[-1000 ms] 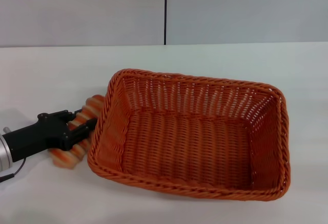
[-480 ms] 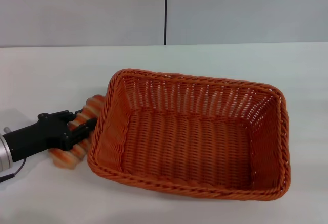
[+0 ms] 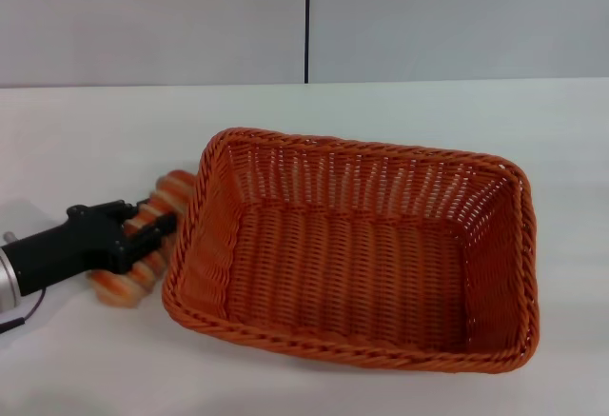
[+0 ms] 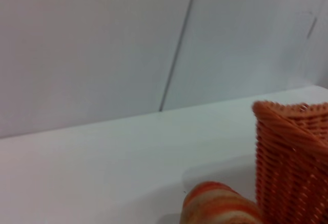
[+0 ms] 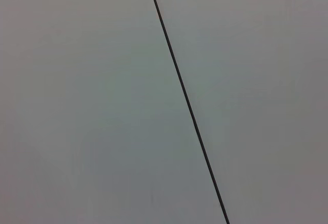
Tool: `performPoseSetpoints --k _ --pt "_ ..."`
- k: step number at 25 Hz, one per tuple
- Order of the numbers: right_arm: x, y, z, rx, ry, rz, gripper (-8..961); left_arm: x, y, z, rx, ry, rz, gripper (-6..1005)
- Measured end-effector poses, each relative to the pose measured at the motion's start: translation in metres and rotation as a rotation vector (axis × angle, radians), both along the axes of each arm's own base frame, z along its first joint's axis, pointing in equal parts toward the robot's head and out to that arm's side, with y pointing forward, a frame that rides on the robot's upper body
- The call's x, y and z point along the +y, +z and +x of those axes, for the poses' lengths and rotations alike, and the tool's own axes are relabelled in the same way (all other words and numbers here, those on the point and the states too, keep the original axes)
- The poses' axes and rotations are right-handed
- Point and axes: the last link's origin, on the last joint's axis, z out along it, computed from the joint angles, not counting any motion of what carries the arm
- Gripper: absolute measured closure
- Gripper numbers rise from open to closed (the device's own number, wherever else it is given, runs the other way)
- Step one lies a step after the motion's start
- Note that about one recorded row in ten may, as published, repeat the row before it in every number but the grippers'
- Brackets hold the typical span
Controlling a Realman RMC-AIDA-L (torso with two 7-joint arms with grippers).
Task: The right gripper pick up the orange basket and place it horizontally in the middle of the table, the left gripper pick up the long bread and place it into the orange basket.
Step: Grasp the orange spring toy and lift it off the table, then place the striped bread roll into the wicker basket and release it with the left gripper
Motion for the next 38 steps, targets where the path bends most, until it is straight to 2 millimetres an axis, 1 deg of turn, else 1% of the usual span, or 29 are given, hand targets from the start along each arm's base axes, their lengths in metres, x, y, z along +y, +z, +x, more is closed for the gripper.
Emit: performPoseSetpoints --k 7,8,9,11,15,17,20,23,26,28,29,33,35,36,38 --pt "-0.001 0.000 0.000 0.001 0.003 0.003 447 0.005 0.022 -0.002 -0.028 0.010 0.078 646" --pt "-0.001 0.000 0.000 0.001 0.003 0.003 447 0.006 0.028 -0.004 -0.034 0.014 0.107 645" --pt "-0.001 0.000 0.000 0.001 0.003 0.003 447 0.006 0.028 -0.004 -0.034 0.014 0.107 645" --pt "-0.001 0.001 0.000 0.001 0.003 0.004 447 0.007 0.034 -0.004 -0.043 0.018 0.135 645" --pt "-0.001 0.001 0.000 0.002 0.004 0.005 447 0.008 0.053 -0.004 -0.092 0.019 0.219 653" --pt "0.000 0.000 -0.001 0.007 0.006 0.003 447 0.007 0.063 0.001 -0.147 -0.003 0.265 658" --pt "0.001 -0.003 -0.002 0.015 0.012 -0.003 447 0.007 0.076 0.016 -0.240 -0.074 0.313 663" --pt "0.003 -0.005 -0.004 0.024 0.020 -0.008 447 0.009 0.083 0.039 -0.344 -0.186 0.315 665" --pt "0.004 -0.006 -0.005 0.028 0.022 -0.009 447 0.014 0.078 0.058 -0.402 -0.262 0.270 663" --pt "0.004 -0.008 -0.005 0.031 0.024 -0.011 447 0.019 0.065 0.076 -0.427 -0.322 0.186 671" --pt "0.004 -0.008 -0.005 0.031 0.024 -0.011 447 0.021 0.054 0.087 -0.437 -0.354 0.115 675" --pt "0.004 -0.009 -0.006 0.034 0.025 -0.013 448 0.024 0.020 0.115 -0.450 -0.431 -0.083 684" --pt "0.004 -0.010 -0.006 0.035 0.025 -0.014 448 0.023 0.004 0.127 -0.449 -0.464 -0.166 684" --pt "0.004 -0.010 -0.006 0.035 0.025 -0.015 448 0.022 -0.008 0.134 -0.442 -0.490 -0.218 684" --pt "0.005 -0.012 -0.007 0.036 0.028 -0.024 448 0.020 -0.025 0.143 -0.416 -0.525 -0.283 685"
